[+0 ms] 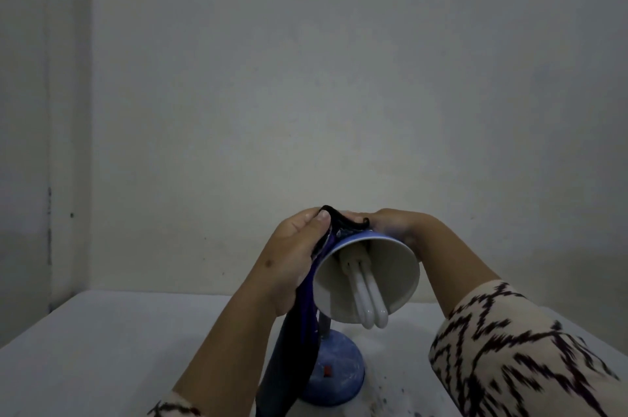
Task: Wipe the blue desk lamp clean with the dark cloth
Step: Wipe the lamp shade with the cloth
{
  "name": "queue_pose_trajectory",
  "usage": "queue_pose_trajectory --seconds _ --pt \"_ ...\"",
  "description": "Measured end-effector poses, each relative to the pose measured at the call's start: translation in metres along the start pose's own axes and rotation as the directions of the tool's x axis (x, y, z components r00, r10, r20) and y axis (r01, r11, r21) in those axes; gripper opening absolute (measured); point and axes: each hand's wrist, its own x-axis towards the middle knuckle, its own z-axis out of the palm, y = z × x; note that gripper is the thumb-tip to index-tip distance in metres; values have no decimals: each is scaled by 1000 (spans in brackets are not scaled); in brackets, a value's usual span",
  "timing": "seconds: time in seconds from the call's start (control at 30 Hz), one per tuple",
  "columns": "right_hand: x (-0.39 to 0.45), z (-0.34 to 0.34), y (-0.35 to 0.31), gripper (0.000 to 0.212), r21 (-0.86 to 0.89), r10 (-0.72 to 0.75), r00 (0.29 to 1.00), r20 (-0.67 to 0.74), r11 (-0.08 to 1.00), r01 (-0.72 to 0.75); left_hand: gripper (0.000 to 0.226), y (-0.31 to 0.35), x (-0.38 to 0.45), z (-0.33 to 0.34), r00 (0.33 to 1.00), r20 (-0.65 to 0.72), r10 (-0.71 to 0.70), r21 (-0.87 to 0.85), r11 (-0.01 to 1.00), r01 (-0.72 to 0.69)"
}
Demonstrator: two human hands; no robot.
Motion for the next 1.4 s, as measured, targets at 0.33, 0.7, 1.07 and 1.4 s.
queue_pose_trajectory --seconds 0.33,0.7,1.07,1.4 --pt "-3 4 4 49 70 27 999 -26 997 -25 35 -18 -22 -13 997 -76 6 -207 978 -21" --pt "3 5 7 57 59 26 999 -41 998 -23 31 -25 -33 7 960 -269 -72 -154 988 31" --pt "3 5 8 57 27 -10 997 -74 1000 12 31 -35 -43 7 948 -318 -23 -166 986 -31" --pt "0 5 7 47 17 -9 997 -77 1000 11 30 -18 7 5 974 -198 -108 -39 994 103"
